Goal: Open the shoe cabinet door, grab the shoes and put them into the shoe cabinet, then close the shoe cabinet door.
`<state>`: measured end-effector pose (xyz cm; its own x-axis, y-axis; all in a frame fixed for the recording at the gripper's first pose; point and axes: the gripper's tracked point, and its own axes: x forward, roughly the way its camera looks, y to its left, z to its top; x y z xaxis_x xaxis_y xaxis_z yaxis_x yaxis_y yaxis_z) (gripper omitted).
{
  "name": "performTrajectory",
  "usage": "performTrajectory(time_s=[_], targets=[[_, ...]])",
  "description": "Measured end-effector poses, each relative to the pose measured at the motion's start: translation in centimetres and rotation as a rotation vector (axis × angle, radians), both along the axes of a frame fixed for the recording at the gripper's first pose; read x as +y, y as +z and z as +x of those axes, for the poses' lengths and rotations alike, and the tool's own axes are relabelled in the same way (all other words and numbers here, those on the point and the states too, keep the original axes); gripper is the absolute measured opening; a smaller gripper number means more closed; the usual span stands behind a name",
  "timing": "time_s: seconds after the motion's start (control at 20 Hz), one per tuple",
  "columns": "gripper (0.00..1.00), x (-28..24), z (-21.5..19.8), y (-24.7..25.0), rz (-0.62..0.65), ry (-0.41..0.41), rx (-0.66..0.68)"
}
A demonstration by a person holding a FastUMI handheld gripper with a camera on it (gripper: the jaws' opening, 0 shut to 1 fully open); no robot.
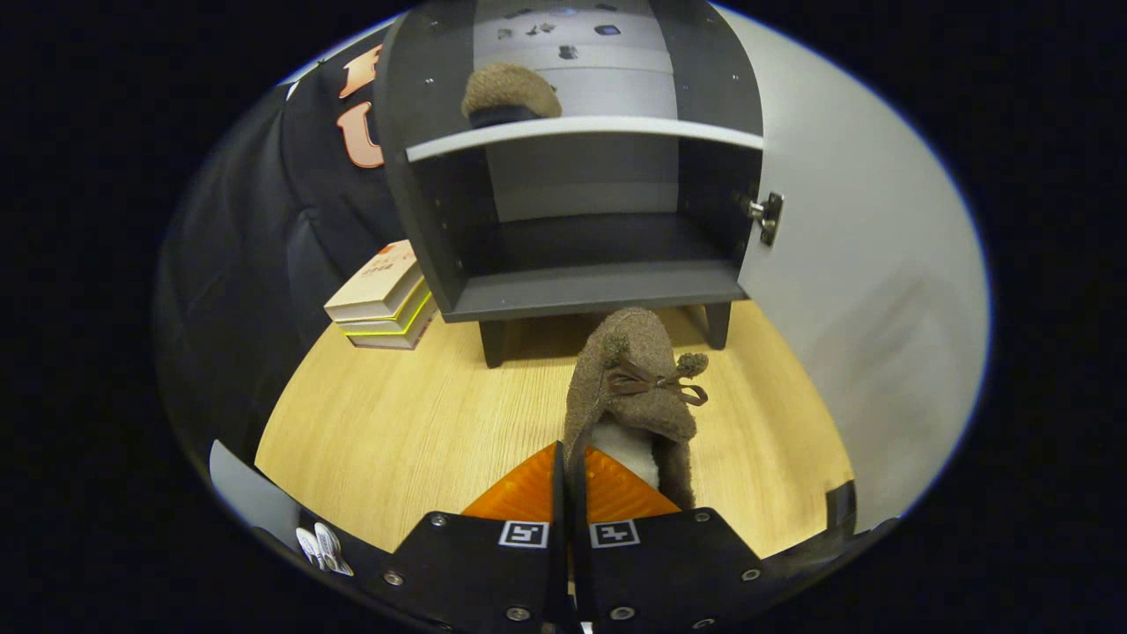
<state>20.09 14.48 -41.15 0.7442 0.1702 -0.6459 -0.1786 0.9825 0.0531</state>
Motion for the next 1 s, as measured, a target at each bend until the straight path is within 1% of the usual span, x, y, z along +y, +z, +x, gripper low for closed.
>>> performTrajectory(time_s=[0.25,0.45,0.7,1.0], targets=[[0.03,-0.2,-2.5,7.7,-0.019,0.023,-0.09],[0.03,-0.5,-2.9,13.4,-0.055,0.045,-0.151],[0.03,0.3,-1.8,18.8,-0.027,0.029,-0.21],[0.03,0.0,1.6,22.6,-0.083,0.04,-0.247]])
